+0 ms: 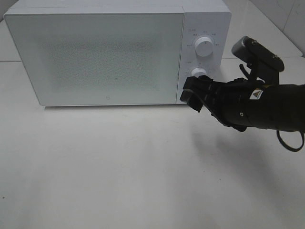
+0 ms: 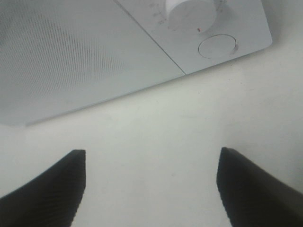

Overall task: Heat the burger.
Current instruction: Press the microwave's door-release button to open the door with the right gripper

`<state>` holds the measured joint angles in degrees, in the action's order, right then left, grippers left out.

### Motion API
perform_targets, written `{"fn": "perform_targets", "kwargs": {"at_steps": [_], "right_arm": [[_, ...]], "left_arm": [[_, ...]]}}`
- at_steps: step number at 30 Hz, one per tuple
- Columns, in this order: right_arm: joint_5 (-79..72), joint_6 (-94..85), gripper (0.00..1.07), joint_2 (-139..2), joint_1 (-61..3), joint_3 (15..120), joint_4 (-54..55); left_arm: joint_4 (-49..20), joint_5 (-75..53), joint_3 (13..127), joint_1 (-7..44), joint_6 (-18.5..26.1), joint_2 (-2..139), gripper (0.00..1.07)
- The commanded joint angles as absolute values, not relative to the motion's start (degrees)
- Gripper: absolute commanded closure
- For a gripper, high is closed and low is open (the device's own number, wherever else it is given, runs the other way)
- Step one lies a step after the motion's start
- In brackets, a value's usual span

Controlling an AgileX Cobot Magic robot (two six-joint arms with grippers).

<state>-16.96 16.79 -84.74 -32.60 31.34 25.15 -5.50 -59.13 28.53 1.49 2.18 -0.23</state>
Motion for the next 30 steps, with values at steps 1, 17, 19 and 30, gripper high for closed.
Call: {"fn": "perform_targets", "kwargs": {"at_steps": [1,17,19,30], "right_arm": [[-8.25,7.51,0.33,-82.79,-31.11,33.80,23.95],[31.86,0.97,0.33,-74.31,-28.65,44.35,4.41],[34.09,0.97,0.33,-71.91,-28.65,44.35,4.01],[46.70,0.97,0.33,-58.90,-28.71,44.35,2.92]], "left_arm": [[-5.79,-58.84,28.48,1.20,2.06,-1.66,0.07],[-5.79,-58.84,28.48,1.20,2.12,-1.66,0.07],[-5.79,-58.84,28.48,1.20,2.12,-1.66,0.07],[-5.79,-58.84,28.48,1.20,2.12,-1.66,0.07]]}}
